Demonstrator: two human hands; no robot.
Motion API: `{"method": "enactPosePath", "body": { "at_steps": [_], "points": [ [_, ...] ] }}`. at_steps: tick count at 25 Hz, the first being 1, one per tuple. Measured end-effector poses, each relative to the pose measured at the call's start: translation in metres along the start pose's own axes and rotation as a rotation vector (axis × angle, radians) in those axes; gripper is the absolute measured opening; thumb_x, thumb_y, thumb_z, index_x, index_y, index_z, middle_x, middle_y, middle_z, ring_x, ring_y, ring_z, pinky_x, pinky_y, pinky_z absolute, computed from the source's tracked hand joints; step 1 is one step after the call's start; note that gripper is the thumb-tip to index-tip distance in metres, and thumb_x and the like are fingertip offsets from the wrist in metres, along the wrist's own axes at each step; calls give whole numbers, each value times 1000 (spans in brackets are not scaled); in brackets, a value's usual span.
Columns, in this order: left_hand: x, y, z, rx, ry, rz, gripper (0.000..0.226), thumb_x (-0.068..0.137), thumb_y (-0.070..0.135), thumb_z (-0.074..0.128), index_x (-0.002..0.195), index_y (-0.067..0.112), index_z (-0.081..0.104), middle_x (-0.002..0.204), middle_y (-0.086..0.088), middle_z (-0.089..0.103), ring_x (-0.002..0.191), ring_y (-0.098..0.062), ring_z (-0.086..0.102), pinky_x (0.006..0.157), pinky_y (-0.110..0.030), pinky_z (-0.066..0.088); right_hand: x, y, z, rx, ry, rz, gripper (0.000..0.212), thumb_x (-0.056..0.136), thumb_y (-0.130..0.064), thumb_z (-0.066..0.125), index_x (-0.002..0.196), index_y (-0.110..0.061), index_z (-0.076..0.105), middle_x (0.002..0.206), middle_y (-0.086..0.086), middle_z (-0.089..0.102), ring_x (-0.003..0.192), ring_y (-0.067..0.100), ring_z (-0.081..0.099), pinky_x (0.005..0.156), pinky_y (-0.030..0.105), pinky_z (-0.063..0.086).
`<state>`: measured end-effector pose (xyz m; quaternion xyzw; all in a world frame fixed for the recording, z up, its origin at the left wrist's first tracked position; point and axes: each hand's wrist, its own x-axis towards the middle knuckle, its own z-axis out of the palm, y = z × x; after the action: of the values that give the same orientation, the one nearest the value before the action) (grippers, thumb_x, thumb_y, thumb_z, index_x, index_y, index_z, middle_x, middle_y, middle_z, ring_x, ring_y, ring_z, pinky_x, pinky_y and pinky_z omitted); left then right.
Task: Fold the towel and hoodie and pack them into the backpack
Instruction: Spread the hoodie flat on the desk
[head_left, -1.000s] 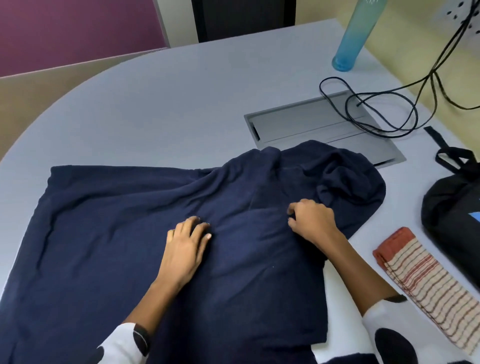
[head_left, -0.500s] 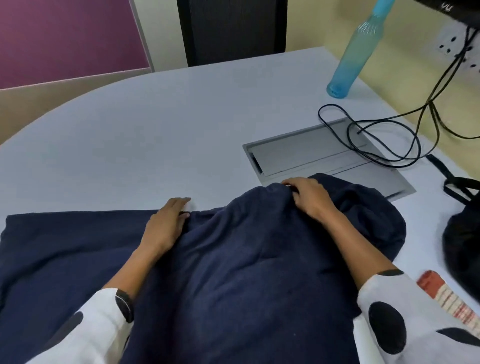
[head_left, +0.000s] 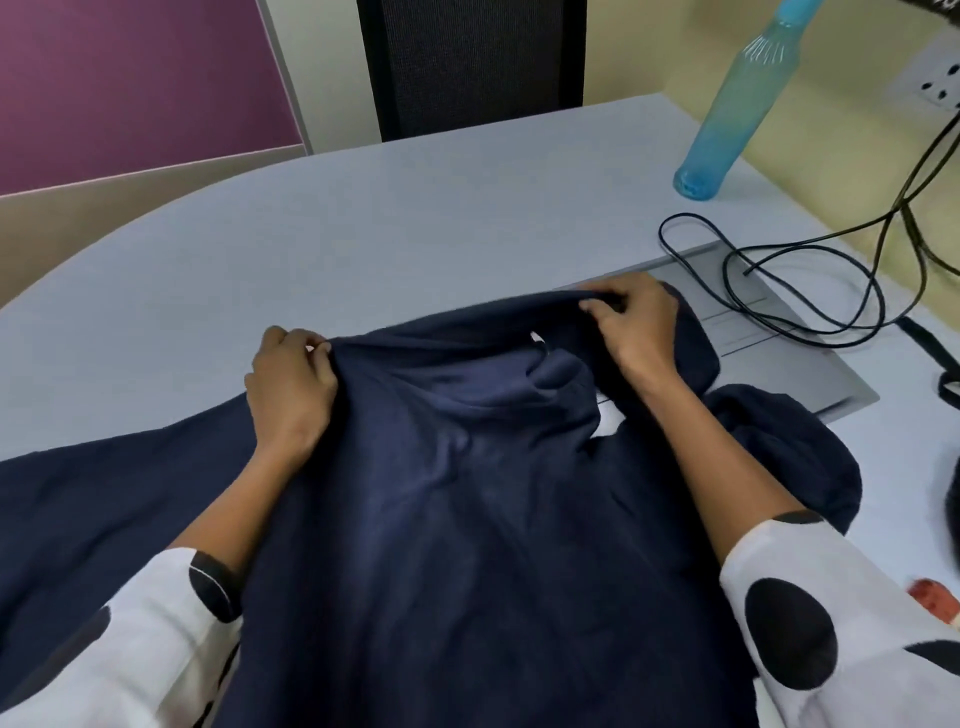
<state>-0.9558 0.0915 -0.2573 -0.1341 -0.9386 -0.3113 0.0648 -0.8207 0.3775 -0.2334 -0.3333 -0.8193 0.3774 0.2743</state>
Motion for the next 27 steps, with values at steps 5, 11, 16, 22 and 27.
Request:
{"method": "enactPosePath", "body": {
  "at_steps": [5, 11, 16, 22, 27],
  "points": [
    [-18, -15, 17, -54, -111, -297, 27, 92, 14, 51, 117, 6, 52, 122, -18, 53, 104, -39, 53, 91, -44, 37, 7, -13, 28, -16, -357, -139, 44, 87, 1, 53, 125, -18, 61, 139, 4, 45, 123, 19, 50, 105, 29, 41],
    [-68, 16, 53, 91, -292, 573, 38, 92, 33, 48, 123, 14, 56, 134, -14, 50, 118, -35, 50, 95, -47, 43, -57, 7, 46, -417, -556, -322, 32, 97, -20, 43, 126, -21, 58, 124, 2, 59, 115, 24, 53, 97, 41, 42],
    [-79, -15, 72, 314, -563, 571, 90, 76, 87, 12, 150, 37, 0, 159, 6, -11, 147, -13, -10, 119, -43, -4, -29, 12, 34, -687, -560, -64, 41, 100, -35, 35, 140, -29, 44, 135, 13, 53, 119, 39, 50, 94, 43, 41],
    [-85, -29, 64, 409, -507, 659, 80, 85, 80, 20, 151, 38, 4, 160, 3, -9, 147, -19, -7, 117, -48, 4, 22, 27, 42, -748, -456, 75, 59, 97, -24, 46, 150, -23, 22, 139, 20, 45, 124, 41, 44, 96, 44, 39],
    [-81, -30, 68, 390, -495, 666, 79, 85, 79, 23, 151, 37, 10, 161, 3, 1, 148, -18, -1, 116, -50, 8, 46, 42, 72, -764, -658, -62, 54, 97, -20, 39, 149, -14, 26, 159, 4, 17, 141, 32, 18, 107, 48, 30]
  ]
}}
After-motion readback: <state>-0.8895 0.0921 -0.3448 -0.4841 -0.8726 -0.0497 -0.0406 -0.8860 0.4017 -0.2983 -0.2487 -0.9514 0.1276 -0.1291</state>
